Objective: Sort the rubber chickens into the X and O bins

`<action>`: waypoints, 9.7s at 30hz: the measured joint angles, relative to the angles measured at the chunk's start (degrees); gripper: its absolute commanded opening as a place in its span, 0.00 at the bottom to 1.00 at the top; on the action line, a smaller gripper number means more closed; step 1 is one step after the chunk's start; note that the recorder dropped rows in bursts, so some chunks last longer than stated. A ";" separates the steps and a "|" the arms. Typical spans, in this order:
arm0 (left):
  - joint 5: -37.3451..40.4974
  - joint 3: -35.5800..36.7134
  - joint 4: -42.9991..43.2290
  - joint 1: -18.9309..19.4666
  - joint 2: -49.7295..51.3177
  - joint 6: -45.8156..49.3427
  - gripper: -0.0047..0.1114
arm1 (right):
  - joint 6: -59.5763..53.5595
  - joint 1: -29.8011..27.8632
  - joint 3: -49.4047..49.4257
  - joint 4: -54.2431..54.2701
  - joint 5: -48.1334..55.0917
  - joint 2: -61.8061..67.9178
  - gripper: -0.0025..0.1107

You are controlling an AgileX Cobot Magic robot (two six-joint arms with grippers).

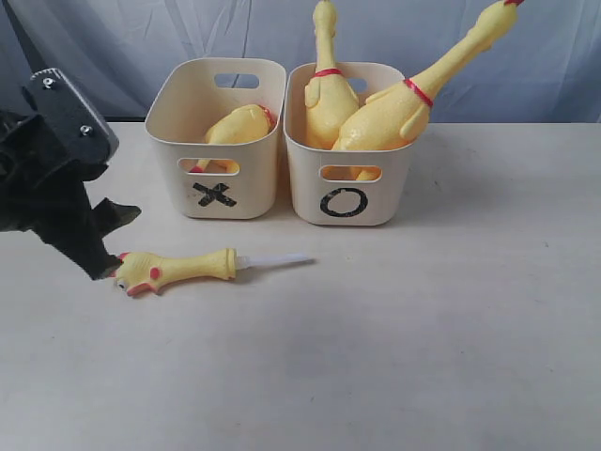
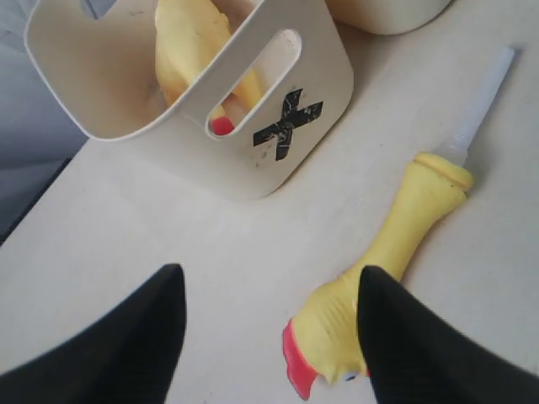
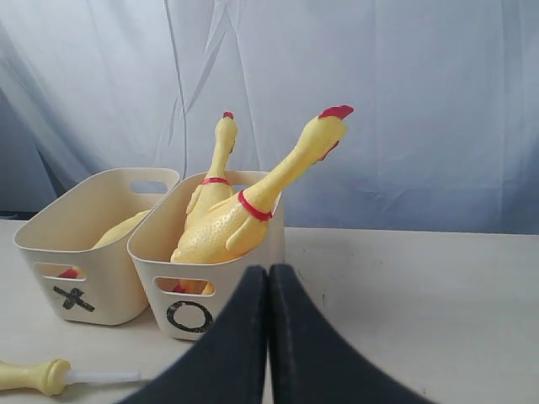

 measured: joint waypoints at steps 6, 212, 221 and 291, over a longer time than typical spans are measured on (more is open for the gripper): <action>2.34 -5.89 -1.05 0.00 10.44 0.00 0.53 | -0.12 0.00 0.00 0.11 0.11 0.00 0.02; 28.41 -27.96 4.62 1.72 10.50 -28.08 0.16 | -0.35 0.00 0.13 3.95 3.92 0.00 0.02; 26.50 -15.75 4.30 1.72 -6.86 -28.58 0.16 | -0.35 0.00 0.13 3.95 4.06 0.00 0.02; 33.95 -8.74 3.64 19.94 -73.42 -28.69 0.16 | -0.35 -14.62 0.13 4.49 4.64 -19.04 0.02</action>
